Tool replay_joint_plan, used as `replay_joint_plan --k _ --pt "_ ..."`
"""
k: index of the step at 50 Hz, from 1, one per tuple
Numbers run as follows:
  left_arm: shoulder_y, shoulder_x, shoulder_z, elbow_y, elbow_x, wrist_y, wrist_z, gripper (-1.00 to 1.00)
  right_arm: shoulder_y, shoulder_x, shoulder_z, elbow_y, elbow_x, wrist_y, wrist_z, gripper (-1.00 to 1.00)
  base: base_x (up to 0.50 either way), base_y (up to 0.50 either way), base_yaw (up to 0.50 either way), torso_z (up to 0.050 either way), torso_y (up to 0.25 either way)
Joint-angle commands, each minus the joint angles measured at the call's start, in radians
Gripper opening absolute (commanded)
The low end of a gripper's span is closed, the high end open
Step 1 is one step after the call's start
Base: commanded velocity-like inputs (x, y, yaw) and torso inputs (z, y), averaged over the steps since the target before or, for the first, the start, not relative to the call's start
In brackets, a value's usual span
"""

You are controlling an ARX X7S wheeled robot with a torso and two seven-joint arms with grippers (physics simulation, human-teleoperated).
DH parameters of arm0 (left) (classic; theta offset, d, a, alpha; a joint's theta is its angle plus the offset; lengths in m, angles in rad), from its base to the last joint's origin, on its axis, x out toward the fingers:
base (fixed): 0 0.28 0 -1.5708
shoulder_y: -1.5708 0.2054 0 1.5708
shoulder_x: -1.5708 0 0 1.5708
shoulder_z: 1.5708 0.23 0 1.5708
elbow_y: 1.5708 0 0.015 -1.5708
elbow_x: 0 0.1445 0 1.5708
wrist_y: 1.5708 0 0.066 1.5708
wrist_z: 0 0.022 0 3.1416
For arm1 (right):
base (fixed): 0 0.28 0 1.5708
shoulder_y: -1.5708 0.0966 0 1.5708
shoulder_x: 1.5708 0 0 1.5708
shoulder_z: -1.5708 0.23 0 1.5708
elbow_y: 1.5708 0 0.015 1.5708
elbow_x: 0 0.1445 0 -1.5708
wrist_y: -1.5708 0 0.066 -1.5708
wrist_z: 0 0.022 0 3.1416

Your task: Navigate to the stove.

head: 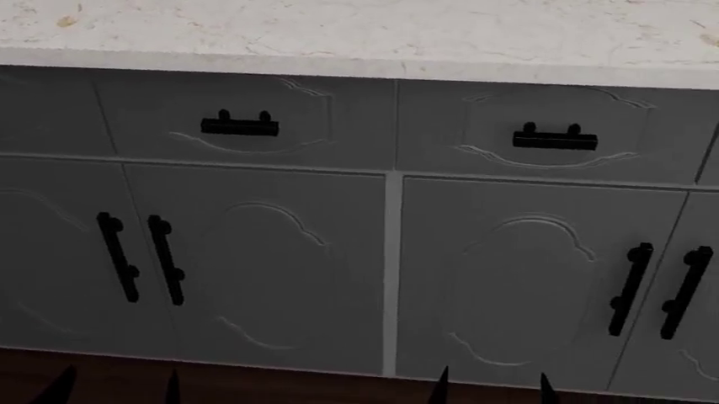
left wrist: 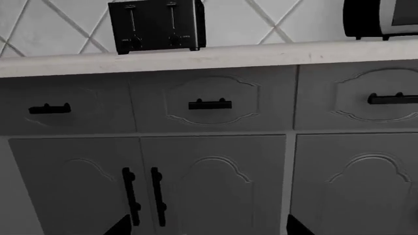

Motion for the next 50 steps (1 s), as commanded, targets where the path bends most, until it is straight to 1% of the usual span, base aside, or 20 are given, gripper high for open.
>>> replay_joint_plan --k 1,3,9,50 --pt "-0.004 -0.002 0.004 -0.007 -0.004 0.004 -0.002 1.00 0.007 0.000 -0.006 0.014 0.003 -0.011 -0.002 1.00 0.00 0.00 0.00 0.000 0.000" --pt "-0.004 -0.003 0.005 -0.007 -0.004 0.004 -0.002 1.00 0.007 0.002 -0.010 0.003 -0.002 0.003 0.004 1.00 0.00 0.00 0.00 0.000 0.000" --pt "-0.002 -0.006 0.006 0.001 -0.006 0.000 -0.007 1.00 0.011 0.002 -0.009 0.008 -0.026 0.023 0.037 1.00 -0.47 -0.02 0.00 0.000 0.000" --pt "-0.009 -0.015 0.021 -0.009 -0.015 0.007 -0.015 1.00 0.015 0.012 -0.027 0.012 -0.005 0.008 0.033 1.00 -0.50 0.01 0.00 0.000 0.000"
